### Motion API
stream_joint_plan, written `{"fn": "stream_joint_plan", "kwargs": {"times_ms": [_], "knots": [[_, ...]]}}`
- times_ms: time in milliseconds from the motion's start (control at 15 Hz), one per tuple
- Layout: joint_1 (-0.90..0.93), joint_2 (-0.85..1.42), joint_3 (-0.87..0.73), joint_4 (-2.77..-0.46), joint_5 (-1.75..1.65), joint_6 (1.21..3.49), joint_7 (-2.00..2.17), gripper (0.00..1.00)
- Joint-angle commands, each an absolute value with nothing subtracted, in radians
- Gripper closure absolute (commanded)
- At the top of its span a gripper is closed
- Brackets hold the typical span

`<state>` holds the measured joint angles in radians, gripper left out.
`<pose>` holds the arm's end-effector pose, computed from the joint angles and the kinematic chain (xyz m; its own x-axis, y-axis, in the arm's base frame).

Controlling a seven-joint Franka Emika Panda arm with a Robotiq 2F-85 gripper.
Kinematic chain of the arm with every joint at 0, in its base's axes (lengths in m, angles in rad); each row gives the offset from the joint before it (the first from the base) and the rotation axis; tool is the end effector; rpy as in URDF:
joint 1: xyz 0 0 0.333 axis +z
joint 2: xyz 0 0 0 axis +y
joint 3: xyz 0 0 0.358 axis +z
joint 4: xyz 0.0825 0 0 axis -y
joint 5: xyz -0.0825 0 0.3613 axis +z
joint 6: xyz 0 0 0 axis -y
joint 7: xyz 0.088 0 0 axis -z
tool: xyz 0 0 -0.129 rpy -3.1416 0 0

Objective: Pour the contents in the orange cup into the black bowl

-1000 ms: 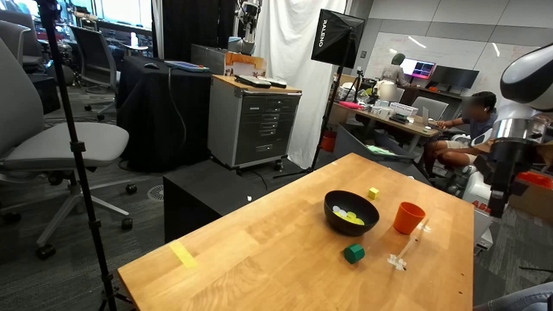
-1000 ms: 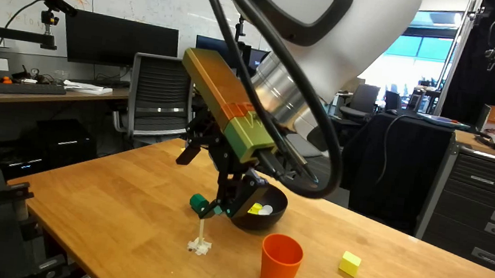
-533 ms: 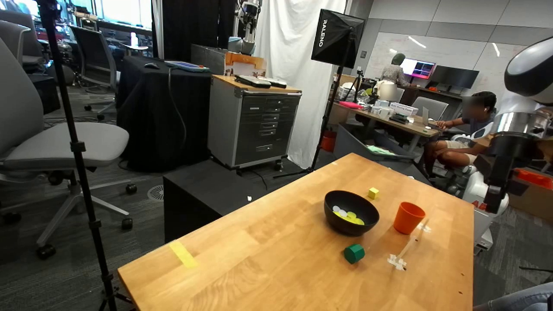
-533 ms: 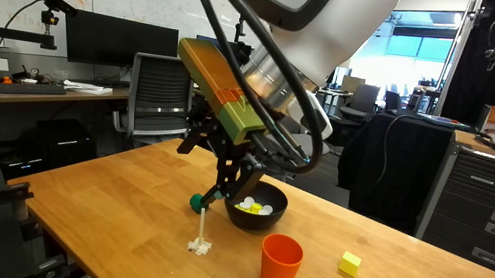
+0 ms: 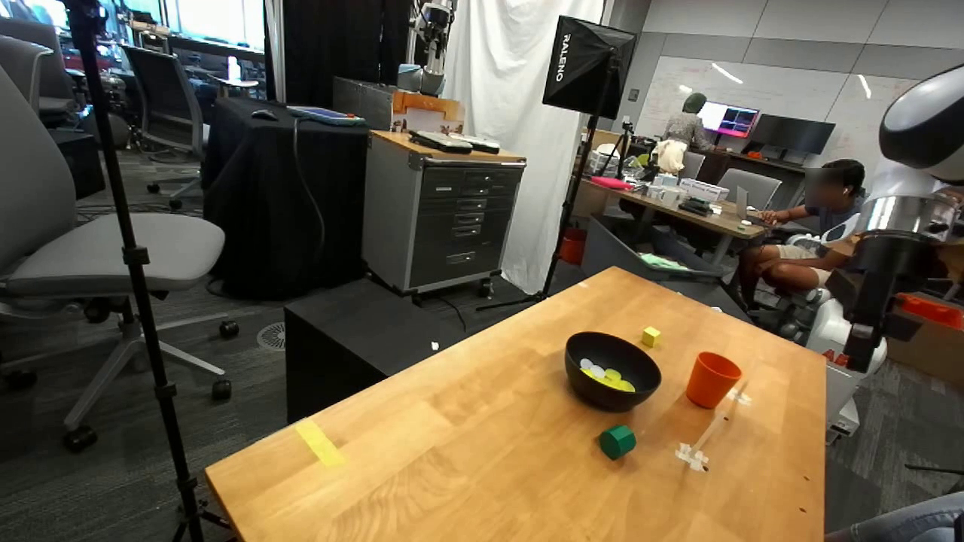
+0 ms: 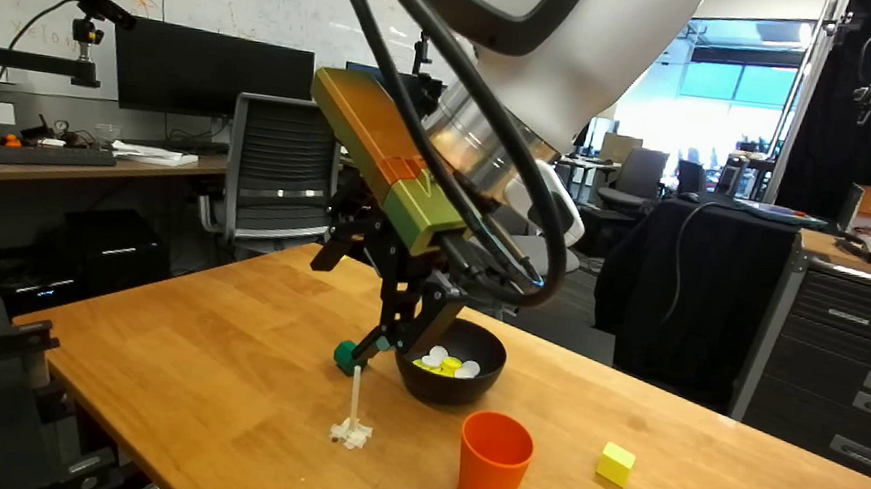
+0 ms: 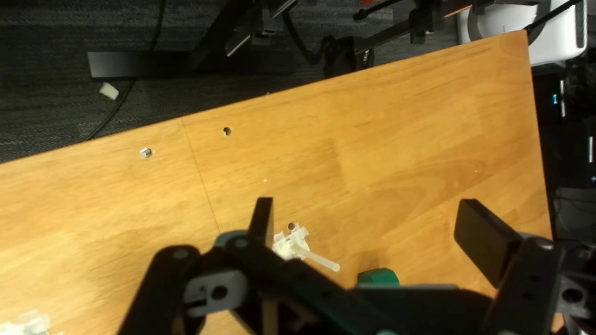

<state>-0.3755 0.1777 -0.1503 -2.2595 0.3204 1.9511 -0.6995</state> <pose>0.4136 -0.2082 0.2968 0.9682 0.0361 -0.2476 -0.0799 -0.8932 -0.4426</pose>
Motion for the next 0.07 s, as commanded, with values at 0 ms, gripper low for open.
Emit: {"fn": "stream_joint_plan", "kwargs": {"times_ms": [0], "knots": [[-0.353, 0.179, -0.173, -2.257, 0.323, 1.947, -0.702, 0.0]]}}
